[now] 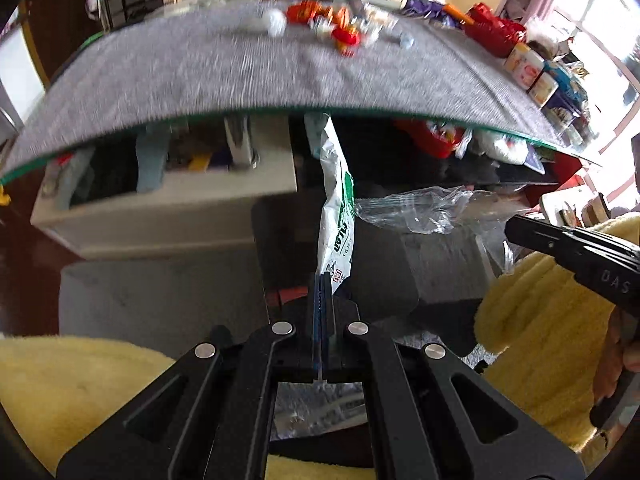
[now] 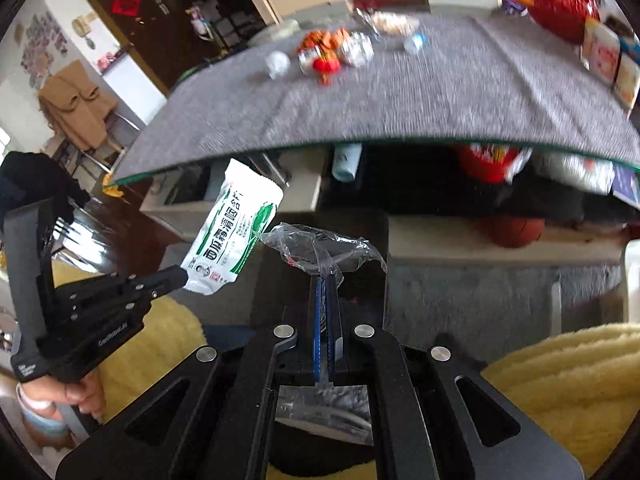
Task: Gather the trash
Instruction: 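Carry the packet and plastic bag down to the bin with both tools, then open both tools over the bin to release the packet and bag, then grasp the crumpled clear plastic bag with the left tool while the right tool grasps the blue-capped bottle, then carry the plastic bag and bottle down to the bin with both tools, then open both tools to drop the items into the bin, then raise them, then grasp the clear plastic wrapper with the left tool while the right tool grasps a white crumpled bag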
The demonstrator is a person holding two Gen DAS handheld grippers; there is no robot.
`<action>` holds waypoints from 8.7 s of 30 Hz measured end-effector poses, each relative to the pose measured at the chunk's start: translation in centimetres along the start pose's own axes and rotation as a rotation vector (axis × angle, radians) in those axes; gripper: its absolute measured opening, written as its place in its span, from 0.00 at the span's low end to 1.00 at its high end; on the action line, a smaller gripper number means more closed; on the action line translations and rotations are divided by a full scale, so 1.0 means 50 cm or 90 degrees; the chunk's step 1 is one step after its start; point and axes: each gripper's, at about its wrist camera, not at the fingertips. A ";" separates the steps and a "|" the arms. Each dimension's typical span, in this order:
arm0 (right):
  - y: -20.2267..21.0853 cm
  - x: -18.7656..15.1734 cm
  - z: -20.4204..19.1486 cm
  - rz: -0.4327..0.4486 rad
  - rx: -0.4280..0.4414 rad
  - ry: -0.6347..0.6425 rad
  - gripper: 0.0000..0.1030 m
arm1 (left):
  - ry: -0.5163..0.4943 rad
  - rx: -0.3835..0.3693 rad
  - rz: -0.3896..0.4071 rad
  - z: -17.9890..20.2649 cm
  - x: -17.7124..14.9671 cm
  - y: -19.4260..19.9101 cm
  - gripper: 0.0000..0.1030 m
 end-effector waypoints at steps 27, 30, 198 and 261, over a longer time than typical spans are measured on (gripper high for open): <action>-0.184 0.028 0.040 -0.052 0.000 -0.119 0.08 | 0.035 -0.033 -0.058 -0.018 0.003 -0.147 0.14; -0.181 0.032 0.049 -0.044 -0.013 -0.129 0.24 | 0.040 -0.029 -0.054 -0.023 0.003 -0.144 0.22; -0.036 0.172 0.034 0.065 -0.021 -0.068 0.70 | 0.012 -0.010 0.044 -0.050 0.141 -0.033 0.88; -0.131 0.529 0.011 0.105 -0.005 -0.010 0.10 | -0.117 -0.034 0.122 -0.121 0.561 -0.117 0.05</action>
Point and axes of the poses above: each gripper's, at about its wrist camera, not at the fingertips, and y roughly against the way its jaws point, z to its right, x to its top, and after that the axes turned 9 degrees about -y, right-handed
